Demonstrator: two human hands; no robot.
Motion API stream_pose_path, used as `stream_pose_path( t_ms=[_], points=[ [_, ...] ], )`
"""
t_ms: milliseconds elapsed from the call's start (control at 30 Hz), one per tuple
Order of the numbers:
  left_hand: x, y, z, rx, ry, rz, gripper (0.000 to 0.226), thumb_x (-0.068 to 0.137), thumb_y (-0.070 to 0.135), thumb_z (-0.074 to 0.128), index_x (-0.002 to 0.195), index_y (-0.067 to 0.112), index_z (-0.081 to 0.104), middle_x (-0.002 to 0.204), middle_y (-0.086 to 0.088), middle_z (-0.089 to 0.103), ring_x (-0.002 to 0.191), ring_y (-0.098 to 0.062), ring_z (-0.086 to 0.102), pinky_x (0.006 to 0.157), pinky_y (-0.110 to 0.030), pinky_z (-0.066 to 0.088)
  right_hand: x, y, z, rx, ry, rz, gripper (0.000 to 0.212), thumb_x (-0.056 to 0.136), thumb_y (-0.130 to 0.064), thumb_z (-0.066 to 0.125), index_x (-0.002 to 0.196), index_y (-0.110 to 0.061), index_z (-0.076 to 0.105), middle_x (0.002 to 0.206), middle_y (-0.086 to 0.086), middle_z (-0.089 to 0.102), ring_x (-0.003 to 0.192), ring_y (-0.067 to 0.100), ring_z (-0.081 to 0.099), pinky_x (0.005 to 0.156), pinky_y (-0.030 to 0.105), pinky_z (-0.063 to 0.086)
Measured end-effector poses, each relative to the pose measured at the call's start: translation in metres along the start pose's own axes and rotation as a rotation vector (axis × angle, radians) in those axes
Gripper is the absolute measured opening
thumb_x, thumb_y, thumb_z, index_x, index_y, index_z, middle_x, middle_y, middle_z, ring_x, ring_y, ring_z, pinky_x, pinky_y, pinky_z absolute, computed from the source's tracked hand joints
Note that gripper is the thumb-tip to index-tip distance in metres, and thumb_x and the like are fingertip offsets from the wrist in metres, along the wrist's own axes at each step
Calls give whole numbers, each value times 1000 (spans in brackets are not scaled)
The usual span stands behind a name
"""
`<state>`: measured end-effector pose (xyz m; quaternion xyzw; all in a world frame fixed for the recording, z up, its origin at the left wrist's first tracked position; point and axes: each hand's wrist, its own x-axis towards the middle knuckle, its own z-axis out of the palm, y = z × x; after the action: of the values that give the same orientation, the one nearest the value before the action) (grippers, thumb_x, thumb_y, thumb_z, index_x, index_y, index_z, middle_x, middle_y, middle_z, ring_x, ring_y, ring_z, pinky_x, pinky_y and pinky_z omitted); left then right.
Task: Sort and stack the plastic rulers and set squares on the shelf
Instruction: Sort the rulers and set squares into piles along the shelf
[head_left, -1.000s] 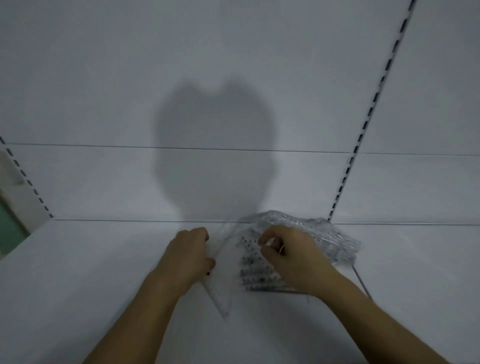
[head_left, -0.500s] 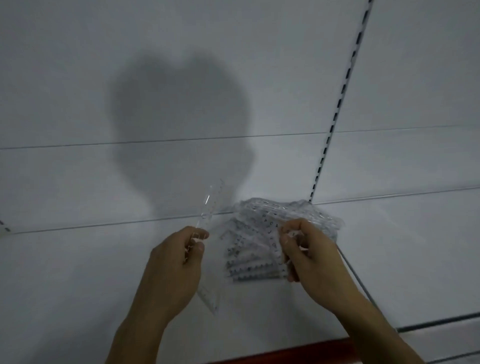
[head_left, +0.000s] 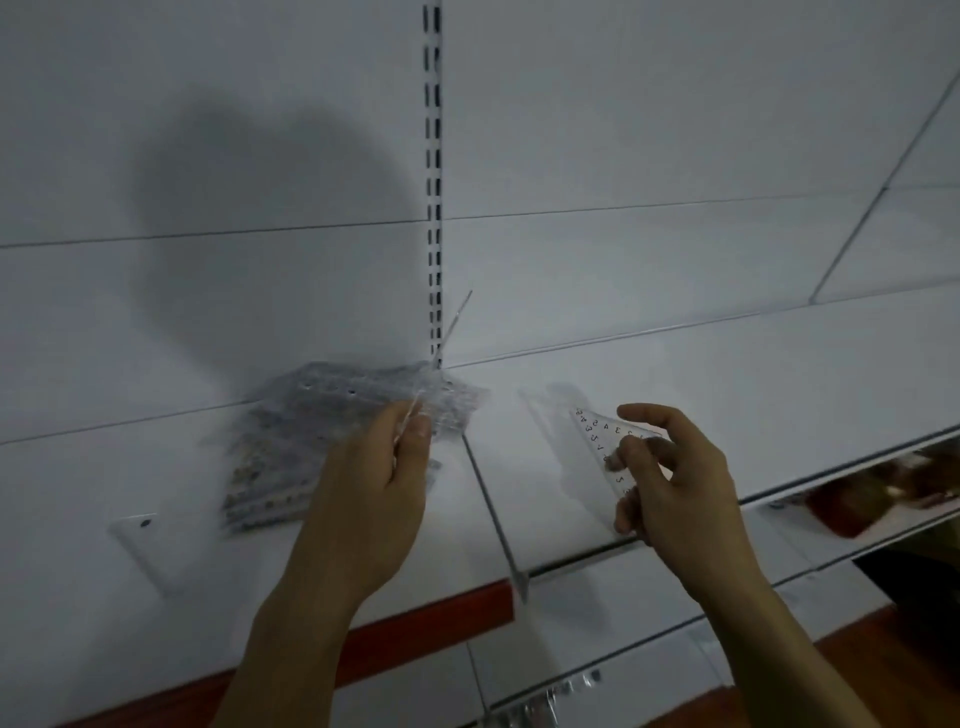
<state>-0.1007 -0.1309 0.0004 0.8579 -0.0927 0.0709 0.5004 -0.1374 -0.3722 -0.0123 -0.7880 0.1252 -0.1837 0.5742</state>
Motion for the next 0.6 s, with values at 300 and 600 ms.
stream_pose_path(
  t_ms=[300,600],
  points=[
    [-15,96,189,84,-103,96,47,103,33,38,147,21,44,131,1,62,122,-15,54,101,-23,37,22,68,-197,89,93,86,47,97,9,42,119,-30,54,99,6,64,58,11,53,54,24,46],
    [-4,215,377,58,-394,345,33,100,33,53,131,38,42,102,25,59,82,7,59,63,-11,45,7,105,-392,-28,415,110,34,91,-19,69,120,-31,55,83,-2,73,74,14,71,68,30,61]
  ],
)
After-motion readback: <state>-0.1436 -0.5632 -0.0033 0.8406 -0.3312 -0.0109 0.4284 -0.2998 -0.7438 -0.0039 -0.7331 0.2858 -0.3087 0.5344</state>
